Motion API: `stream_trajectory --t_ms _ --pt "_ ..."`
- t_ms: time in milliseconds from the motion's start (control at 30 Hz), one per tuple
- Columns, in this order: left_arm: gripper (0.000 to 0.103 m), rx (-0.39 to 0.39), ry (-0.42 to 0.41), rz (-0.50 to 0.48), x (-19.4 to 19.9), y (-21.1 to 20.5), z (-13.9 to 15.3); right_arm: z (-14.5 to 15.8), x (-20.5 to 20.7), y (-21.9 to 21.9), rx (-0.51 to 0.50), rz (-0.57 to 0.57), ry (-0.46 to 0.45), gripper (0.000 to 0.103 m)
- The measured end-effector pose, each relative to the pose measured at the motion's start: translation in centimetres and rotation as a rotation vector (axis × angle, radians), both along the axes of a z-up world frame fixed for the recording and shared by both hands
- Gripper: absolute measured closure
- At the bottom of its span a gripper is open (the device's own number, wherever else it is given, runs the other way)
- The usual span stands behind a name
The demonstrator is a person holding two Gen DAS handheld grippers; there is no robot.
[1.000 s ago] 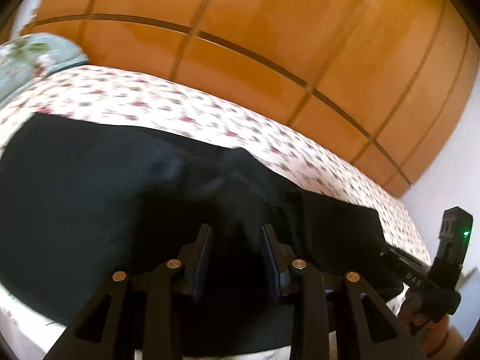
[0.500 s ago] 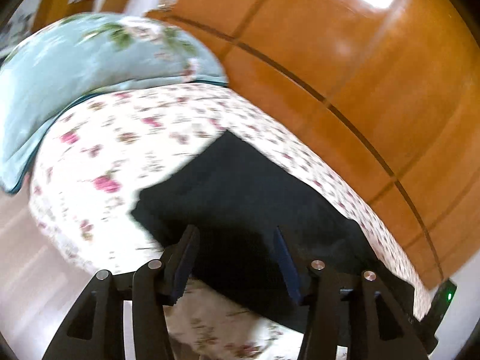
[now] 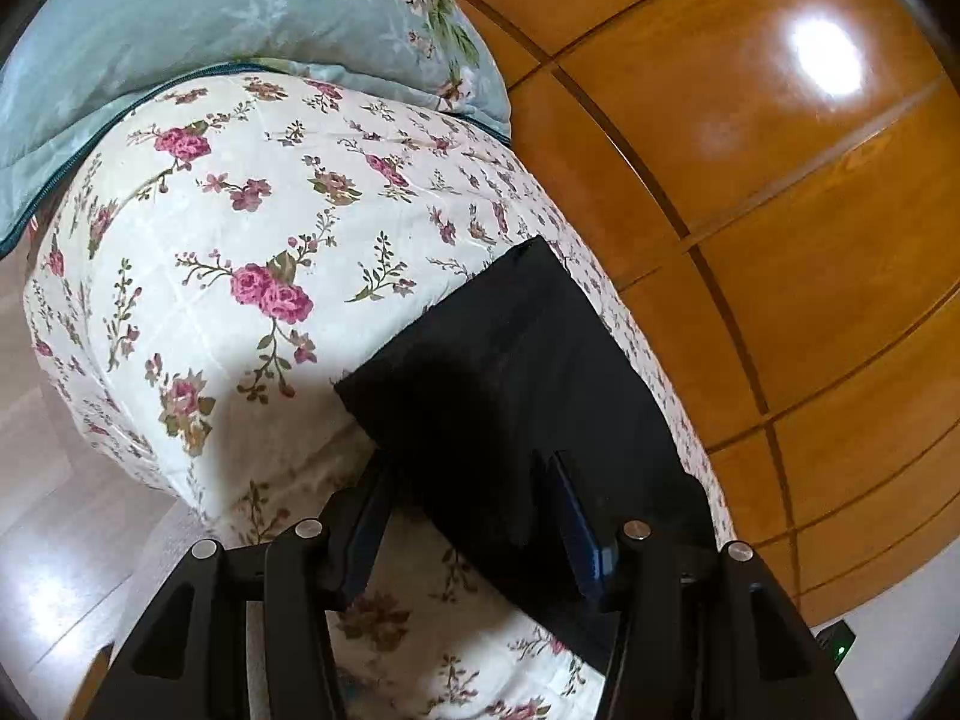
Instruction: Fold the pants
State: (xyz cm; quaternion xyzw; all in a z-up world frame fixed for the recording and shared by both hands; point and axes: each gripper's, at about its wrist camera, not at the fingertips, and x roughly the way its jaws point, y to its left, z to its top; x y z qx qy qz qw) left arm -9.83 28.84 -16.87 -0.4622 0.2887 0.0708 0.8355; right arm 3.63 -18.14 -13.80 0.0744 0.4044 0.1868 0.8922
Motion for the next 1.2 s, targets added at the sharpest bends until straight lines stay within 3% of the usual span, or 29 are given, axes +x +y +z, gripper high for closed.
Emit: stream_trajectory --t_ms 200,233,267,367,800,1100,1200 --pt "0.050 0.010 -0.026 -0.002 1.0 -0.3 0.5 0.0 0.0 0.4 -0.016 -0.019 -0.005 0.074" --pt "0.058 0.016 -0.030 -0.001 1.2 -0.4 0.5 0.0 -0.1 0.4 -0.020 -0.021 -0.006 0.074" --pt "0.079 0.026 -0.022 -0.008 1.5 -0.5 0.6 0.0 -0.1 0.5 -0.022 -0.025 -0.007 0.074" --pt "0.089 0.070 0.015 -0.021 2.1 -1.2 1.1 0.0 -0.2 0.5 -0.022 -0.030 -0.006 0.074" --pt "0.091 0.119 -0.171 -0.072 2.0 -2.6 7.7 0.2 0.0 0.5 -0.028 -0.030 0.013 0.074" --pt "0.092 0.294 -0.295 -0.188 2.3 -7.6 14.2 2.0 -0.6 -0.9 0.035 -0.009 0.021 0.067" --pt "0.092 0.344 -0.340 -0.271 3.0 -10.1 16.3 2.7 -1.3 -2.3 0.062 -0.012 0.019 0.066"
